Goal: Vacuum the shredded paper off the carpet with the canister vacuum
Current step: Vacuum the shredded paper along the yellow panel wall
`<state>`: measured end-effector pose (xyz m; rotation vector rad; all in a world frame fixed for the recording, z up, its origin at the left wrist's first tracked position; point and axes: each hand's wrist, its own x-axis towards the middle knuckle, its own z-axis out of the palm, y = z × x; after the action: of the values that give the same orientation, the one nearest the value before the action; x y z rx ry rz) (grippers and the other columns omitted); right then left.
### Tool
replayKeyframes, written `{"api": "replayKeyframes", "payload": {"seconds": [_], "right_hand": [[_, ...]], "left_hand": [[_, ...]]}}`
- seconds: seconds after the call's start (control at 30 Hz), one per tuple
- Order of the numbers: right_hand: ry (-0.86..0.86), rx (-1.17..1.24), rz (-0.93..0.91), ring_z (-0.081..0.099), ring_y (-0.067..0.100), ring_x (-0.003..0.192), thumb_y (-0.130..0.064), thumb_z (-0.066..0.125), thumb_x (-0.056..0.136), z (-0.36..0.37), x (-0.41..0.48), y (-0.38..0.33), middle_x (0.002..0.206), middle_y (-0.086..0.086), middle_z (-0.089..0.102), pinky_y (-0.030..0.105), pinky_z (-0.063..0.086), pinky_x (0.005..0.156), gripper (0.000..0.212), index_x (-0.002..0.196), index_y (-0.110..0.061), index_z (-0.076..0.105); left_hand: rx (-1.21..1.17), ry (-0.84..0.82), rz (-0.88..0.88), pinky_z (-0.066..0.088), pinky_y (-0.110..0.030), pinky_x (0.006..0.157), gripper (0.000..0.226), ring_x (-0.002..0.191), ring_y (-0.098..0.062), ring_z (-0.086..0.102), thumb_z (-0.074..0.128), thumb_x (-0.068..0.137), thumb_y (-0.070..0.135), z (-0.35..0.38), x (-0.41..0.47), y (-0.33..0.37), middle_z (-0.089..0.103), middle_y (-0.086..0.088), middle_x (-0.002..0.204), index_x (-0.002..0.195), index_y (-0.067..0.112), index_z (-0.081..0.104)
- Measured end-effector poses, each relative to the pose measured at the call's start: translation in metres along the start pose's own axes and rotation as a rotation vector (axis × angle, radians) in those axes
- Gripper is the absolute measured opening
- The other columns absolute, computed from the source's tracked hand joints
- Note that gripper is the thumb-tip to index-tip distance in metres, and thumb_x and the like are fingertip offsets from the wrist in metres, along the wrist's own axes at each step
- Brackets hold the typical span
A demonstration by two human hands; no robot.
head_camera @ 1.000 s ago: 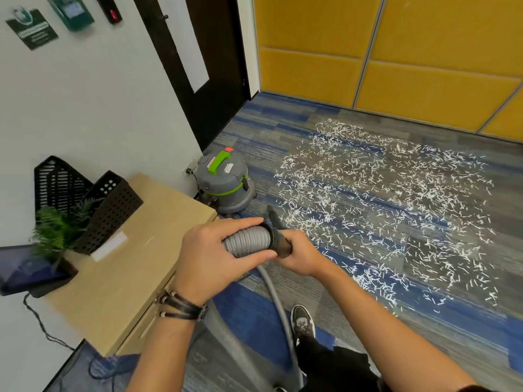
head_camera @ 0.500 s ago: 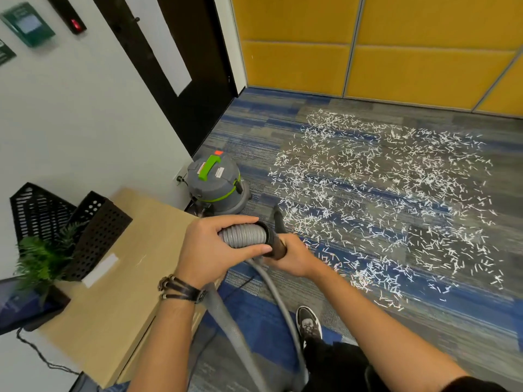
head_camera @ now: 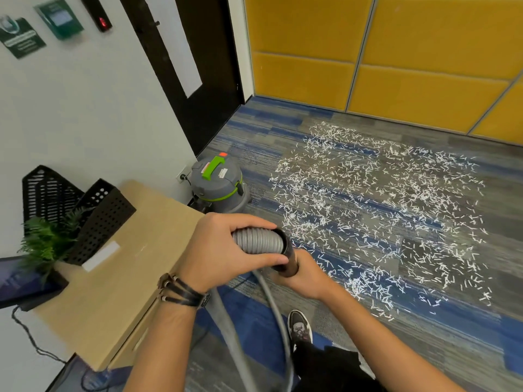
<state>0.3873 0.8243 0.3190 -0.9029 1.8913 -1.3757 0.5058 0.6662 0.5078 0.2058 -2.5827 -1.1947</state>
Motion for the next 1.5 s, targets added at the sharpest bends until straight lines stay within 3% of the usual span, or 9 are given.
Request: {"api": "replayKeyframes", "payload": {"seconds": [0.17, 0.23, 0.47, 0.6, 0.8, 1.1, 1.23, 1.37, 1.5], "right_hand": [[0.066, 0.026, -0.027, 0.039, 0.009, 0.057, -0.015, 0.074, 0.076, 0.011, -0.023, -0.017, 0.062, -0.010, 0.045, 0.029, 0.033, 0.055, 0.026, 0.069, -0.022, 0.051], [0.074, 0.026, -0.037, 0.039, 0.009, 0.057, -0.012, 0.075, 0.079, 0.013, -0.024, -0.022, 0.062, -0.009, 0.045, 0.027, 0.032, 0.054, 0.026, 0.070, -0.019, 0.051], [0.067, -0.032, 0.048, 0.045, 0.009, 0.059, -0.009, 0.074, 0.073, 0.023, -0.030, -0.015, 0.063, -0.011, 0.050, 0.032, 0.038, 0.058, 0.022, 0.069, -0.015, 0.053], [0.091, -0.042, 0.062, 0.044, 0.002, 0.054, -0.001, 0.074, 0.071, 0.035, -0.050, -0.013, 0.057, -0.018, 0.051, 0.024, 0.037, 0.054, 0.037, 0.063, -0.028, 0.050], [0.126, -0.043, -0.012, 0.039, 0.000, 0.052, -0.004, 0.067, 0.067, 0.045, -0.075, -0.016, 0.055, -0.017, 0.046, 0.020, 0.032, 0.053, 0.017, 0.067, -0.015, 0.055], [0.120, -0.117, 0.030, 0.046, -0.001, 0.054, -0.002, 0.074, 0.073, 0.050, -0.063, -0.015, 0.059, -0.017, 0.053, 0.021, 0.038, 0.056, 0.032, 0.068, -0.027, 0.055], [0.091, -0.147, 0.052, 0.044, -0.001, 0.048, 0.002, 0.073, 0.072, 0.052, -0.065, -0.018, 0.051, -0.022, 0.050, 0.015, 0.034, 0.052, 0.042, 0.062, -0.030, 0.048], [0.064, -0.130, 0.045, 0.041, 0.000, 0.050, 0.003, 0.072, 0.071, 0.058, -0.081, -0.015, 0.052, -0.019, 0.047, 0.019, 0.034, 0.052, 0.039, 0.062, -0.026, 0.047], [0.073, -0.056, 0.035, 0.041, 0.008, 0.055, 0.004, 0.068, 0.071, 0.064, -0.103, -0.010, 0.059, -0.011, 0.045, 0.032, 0.033, 0.053, 0.023, 0.067, -0.009, 0.049]], "left_hand": [[-0.003, 0.133, 0.019, 0.054, -0.014, 0.086, 0.049, 0.092, 0.005, 0.074, 0.096, 0.060, 0.052, -0.003, -0.027, 0.009, 0.078, 0.025, 0.096, 0.103, 0.034, 0.083], [0.020, 0.168, 0.014, 0.056, -0.017, 0.085, 0.050, 0.091, 0.005, 0.074, 0.097, 0.060, 0.055, -0.002, -0.031, 0.012, 0.078, 0.024, 0.095, 0.103, 0.035, 0.083], [0.039, 0.146, -0.074, 0.062, -0.036, 0.085, 0.047, 0.092, 0.002, 0.074, 0.097, 0.060, 0.060, 0.018, -0.051, -0.001, 0.077, 0.026, 0.095, 0.100, 0.039, 0.082], [0.016, 0.109, -0.065, 0.062, -0.037, 0.085, 0.050, 0.092, -0.002, 0.074, 0.091, 0.058, 0.067, 0.017, -0.070, 0.000, 0.077, 0.026, 0.095, 0.100, 0.041, 0.082], [0.011, 0.199, -0.063, 0.059, -0.027, 0.085, 0.050, 0.089, -0.001, 0.075, 0.095, 0.059, 0.065, 0.016, -0.104, 0.012, 0.078, 0.025, 0.094, 0.100, 0.039, 0.083], [0.091, 0.271, -0.168, 0.062, -0.035, 0.082, 0.053, 0.089, 0.003, 0.072, 0.085, 0.062, 0.075, 0.032, -0.115, 0.000, 0.077, 0.026, 0.095, 0.104, 0.043, 0.081], [0.043, 0.263, -0.213, 0.061, -0.030, 0.082, 0.046, 0.088, 0.001, 0.073, 0.092, 0.061, 0.062, 0.035, -0.117, -0.007, 0.077, 0.026, 0.091, 0.100, 0.041, 0.082], [0.023, 0.223, -0.170, 0.059, -0.024, 0.081, 0.045, 0.089, 0.000, 0.074, 0.095, 0.059, 0.057, 0.029, -0.126, 0.000, 0.077, 0.026, 0.092, 0.098, 0.038, 0.083], [0.008, 0.184, -0.109, 0.057, -0.020, 0.083, 0.048, 0.089, 0.001, 0.074, 0.096, 0.058, 0.063, 0.023, -0.135, 0.019, 0.077, 0.027, 0.092, 0.097, 0.038, 0.083]]}}
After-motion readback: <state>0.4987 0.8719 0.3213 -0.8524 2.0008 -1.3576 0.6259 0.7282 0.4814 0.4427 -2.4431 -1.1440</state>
